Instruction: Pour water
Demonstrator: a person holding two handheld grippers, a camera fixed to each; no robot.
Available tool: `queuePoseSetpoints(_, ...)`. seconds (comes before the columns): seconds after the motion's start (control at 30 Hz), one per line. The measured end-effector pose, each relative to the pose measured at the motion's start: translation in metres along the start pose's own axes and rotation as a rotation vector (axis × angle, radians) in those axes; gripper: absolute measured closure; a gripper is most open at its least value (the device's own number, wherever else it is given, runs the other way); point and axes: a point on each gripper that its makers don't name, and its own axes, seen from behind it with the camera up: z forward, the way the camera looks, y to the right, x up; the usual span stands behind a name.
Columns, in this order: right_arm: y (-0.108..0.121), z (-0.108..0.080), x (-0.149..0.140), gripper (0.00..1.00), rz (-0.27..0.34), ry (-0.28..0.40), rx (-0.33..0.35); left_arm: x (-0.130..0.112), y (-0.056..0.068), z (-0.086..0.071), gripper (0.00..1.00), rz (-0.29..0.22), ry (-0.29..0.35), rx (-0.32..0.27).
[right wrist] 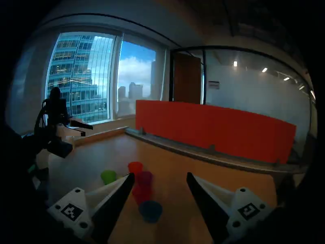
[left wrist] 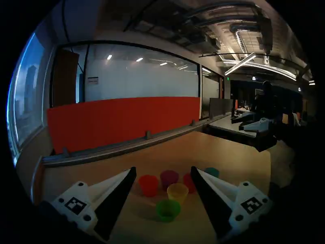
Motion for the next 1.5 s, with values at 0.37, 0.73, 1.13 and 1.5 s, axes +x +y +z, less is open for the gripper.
queuePoseSetpoints(0.37, -0.004, 0.006, -0.028, 0.00, -0.033, -0.083, 0.038, -0.033, 0.007, 0.006, 0.00, 0.021, -0.080, -0.047)
queuePoseSetpoints(0.73, -0.007, 0.016, -0.051, 0.00, -0.032, -0.143, 0.066, -0.061, 0.014, 0.015, 0.00, 0.061, -0.160, -0.086)
queuePoseSetpoints(1.13, -0.007, 0.028, -0.086, 0.00, -0.040, -0.207, 0.089, -0.097, 0.014, 0.025, 0.00, 0.051, -0.239, -0.109)
queuePoseSetpoints(1.5, -0.010, 0.037, -0.119, 0.00, -0.050, -0.262, 0.110, -0.134, 0.016, 0.029, 0.00, 0.031, -0.312, -0.133)
